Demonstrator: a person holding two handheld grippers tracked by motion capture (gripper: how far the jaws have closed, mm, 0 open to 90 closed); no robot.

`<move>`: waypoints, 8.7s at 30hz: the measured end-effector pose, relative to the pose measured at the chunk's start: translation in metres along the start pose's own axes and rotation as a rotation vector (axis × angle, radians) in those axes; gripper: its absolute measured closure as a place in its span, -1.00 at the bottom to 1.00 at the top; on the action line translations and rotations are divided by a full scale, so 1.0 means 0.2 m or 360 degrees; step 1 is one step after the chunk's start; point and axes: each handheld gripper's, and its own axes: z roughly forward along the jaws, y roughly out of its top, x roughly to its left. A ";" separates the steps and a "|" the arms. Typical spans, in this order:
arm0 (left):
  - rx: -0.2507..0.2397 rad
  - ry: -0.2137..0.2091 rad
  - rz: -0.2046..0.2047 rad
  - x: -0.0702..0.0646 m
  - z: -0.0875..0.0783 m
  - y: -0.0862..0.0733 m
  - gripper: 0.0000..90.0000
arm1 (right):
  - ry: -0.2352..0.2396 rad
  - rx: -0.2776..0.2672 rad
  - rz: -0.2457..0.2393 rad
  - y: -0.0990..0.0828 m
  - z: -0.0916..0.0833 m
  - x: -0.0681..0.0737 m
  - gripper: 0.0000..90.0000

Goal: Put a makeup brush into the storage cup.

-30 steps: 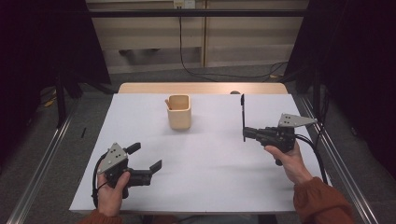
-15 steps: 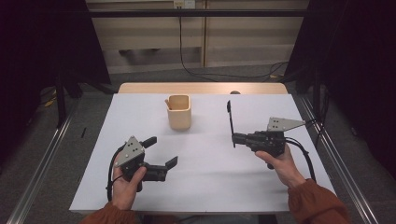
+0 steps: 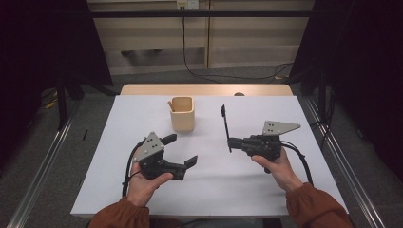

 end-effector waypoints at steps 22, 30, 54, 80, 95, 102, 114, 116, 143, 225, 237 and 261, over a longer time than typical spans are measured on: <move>-0.0041 -0.0099 0.0016 -0.08 0.26 0.13 -0.98 | 0.0022 0.0021 0.0022 -0.03 0.02 0.00 0.91; -0.0063 -0.0086 0.0049 -0.07 0.31 0.16 -0.92 | 0.0039 0.0037 0.0022 -0.04 0.05 0.01 0.91; -0.0049 -0.0126 0.0028 -0.06 0.43 0.18 -0.30 | 0.0019 0.0042 0.0017 -0.04 0.05 0.00 0.91; -0.0030 -0.0157 -0.0164 -0.03 0.45 0.18 0.82 | -0.0001 0.0035 0.0034 -0.06 0.05 -0.01 0.91; 0.0001 -0.0223 -0.0136 -0.05 0.46 0.21 0.91 | -0.0015 0.0028 0.0003 -0.06 0.06 0.00 0.90; 0.0013 -0.0238 -0.0139 -0.05 0.46 0.21 0.91 | -0.0005 0.0029 0.0005 -0.05 0.06 0.00 0.83; 0.0011 -0.0238 -0.0135 -0.05 0.46 0.21 0.91 | -0.0041 0.0046 0.0037 -0.05 0.06 0.01 -0.10; 0.0014 -0.0237 -0.0134 -0.05 0.46 0.21 0.91 | -0.0063 0.0050 0.0044 -0.04 0.06 0.01 -0.33; 0.0014 -0.0155 -0.0110 0.03 0.39 0.24 0.91 | -0.0185 0.0017 0.0061 -0.04 -0.01 0.01 -0.99; -0.0057 0.0229 -0.0105 0.52 0.18 0.43 0.91 | -0.0806 -0.0059 0.0161 -0.37 -0.53 0.17 -1.00; -0.0065 0.0274 -0.0094 0.57 0.23 0.47 0.91 | -0.0827 -0.0060 0.0163 -0.38 -0.52 0.17 -0.98; -0.0022 0.0341 -0.0123 0.69 0.36 0.42 0.91 | -0.0812 -0.0040 0.0159 -0.38 -0.52 0.16 -0.95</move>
